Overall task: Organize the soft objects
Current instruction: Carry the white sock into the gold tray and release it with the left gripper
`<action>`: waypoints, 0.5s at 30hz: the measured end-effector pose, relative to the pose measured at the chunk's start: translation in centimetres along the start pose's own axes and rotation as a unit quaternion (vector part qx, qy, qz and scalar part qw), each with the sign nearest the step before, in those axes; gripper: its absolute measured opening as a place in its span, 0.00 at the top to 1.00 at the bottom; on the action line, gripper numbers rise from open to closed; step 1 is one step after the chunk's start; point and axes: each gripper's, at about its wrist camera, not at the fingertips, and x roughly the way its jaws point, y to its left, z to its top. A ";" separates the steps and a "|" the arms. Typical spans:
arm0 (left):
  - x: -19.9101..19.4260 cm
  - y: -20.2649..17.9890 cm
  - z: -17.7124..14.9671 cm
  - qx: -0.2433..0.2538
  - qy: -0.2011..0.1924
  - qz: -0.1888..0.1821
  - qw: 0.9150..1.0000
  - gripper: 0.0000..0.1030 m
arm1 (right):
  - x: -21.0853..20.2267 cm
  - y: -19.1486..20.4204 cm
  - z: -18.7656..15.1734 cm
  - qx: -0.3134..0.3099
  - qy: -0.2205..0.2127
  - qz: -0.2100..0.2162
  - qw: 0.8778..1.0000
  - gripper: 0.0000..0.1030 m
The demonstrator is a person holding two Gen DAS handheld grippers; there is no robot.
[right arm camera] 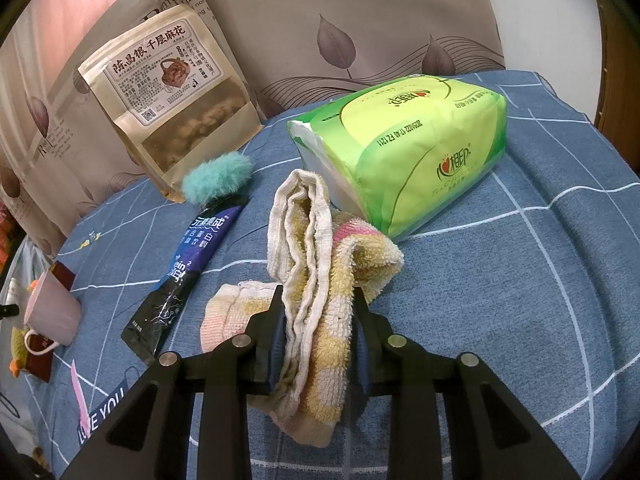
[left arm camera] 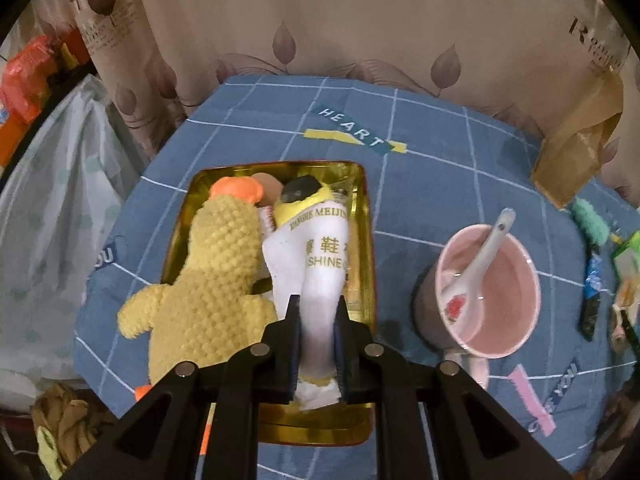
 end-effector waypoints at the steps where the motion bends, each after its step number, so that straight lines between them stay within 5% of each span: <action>1: 0.1 -0.1 -0.1 0.004 -0.001 0.007 1.000 0.86 | 0.0 -0.1 0.0 0.000 0.000 -0.001 1.000 0.74; 10: 1.5 -2.0 -0.8 0.028 0.006 0.024 0.999 0.80 | 0.1 0.2 0.0 0.000 0.000 -0.004 1.000 0.73; 15: 1.3 -1.8 -0.9 0.017 0.009 0.005 1.000 0.60 | 0.1 0.2 0.0 0.000 0.000 -0.006 1.000 0.73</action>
